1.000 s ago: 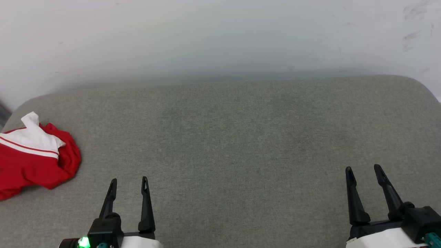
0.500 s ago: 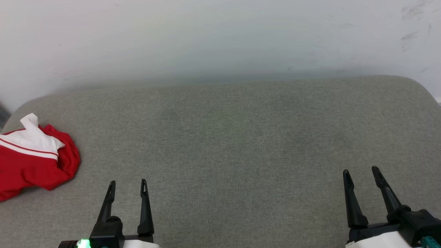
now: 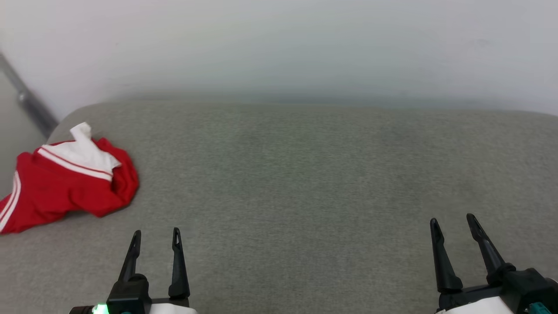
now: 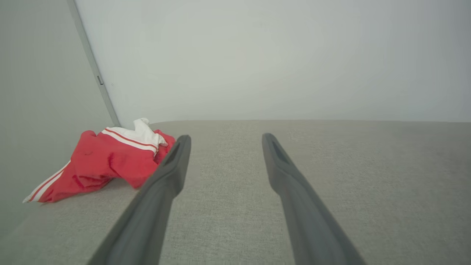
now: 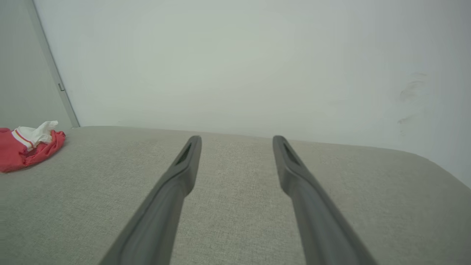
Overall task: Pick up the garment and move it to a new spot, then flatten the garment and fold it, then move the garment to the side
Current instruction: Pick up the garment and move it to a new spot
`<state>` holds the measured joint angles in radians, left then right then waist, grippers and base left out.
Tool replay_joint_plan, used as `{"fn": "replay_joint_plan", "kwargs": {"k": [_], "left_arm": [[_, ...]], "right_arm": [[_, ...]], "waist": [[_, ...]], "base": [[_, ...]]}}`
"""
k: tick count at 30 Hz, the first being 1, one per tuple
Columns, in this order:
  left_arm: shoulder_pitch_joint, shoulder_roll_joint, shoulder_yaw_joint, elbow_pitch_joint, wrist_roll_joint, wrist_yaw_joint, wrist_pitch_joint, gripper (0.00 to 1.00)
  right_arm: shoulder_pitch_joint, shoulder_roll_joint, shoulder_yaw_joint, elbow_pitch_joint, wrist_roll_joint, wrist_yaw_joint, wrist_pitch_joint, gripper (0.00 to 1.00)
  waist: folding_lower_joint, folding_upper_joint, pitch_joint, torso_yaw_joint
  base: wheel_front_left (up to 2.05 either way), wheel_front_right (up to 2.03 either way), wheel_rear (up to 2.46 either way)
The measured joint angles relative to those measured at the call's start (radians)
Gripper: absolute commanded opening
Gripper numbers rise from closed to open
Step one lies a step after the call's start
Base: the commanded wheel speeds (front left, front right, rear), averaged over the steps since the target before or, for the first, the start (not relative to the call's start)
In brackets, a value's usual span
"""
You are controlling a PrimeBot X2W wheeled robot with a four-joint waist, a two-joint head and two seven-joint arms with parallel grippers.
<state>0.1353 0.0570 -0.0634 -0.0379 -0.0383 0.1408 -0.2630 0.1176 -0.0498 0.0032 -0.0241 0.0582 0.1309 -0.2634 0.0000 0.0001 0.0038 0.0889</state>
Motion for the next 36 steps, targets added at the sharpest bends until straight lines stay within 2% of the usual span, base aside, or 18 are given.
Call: {"fn": "replay_joint_plan", "kwargs": {"k": [25, 32, 36], "left_arm": [[-0.001, -0.005, 0.086, -0.008, -0.032, 0.002, 0.0, 1.0], [-0.001, -0.006, 0.116, 0.005, -0.073, 0.007, 0.0, 1.0], [-0.061, -0.006, 0.163, 0.003, -0.076, -0.028, 0.0, 1.0]], "right_arm": [[0.016, 0.0, 0.022, -0.016, -0.014, 0.0, 0.0, 1.0], [0.014, 0.0, 0.033, -0.016, -0.024, 0.0, 0.0, 1.0], [0.003, 0.0, 0.035, -0.021, -0.044, 0.0, 0.0, 1.0]], "waist": [[0.0, 0.0, 0.018, 0.359], [0.0, 0.0, 0.028, 0.387], [0.0, 0.0, 0.049, 0.371]], "base": [[0.0, 0.0, 0.0], [0.0, 0.0, 0.0], [0.0, 0.0, 0.0]]}}
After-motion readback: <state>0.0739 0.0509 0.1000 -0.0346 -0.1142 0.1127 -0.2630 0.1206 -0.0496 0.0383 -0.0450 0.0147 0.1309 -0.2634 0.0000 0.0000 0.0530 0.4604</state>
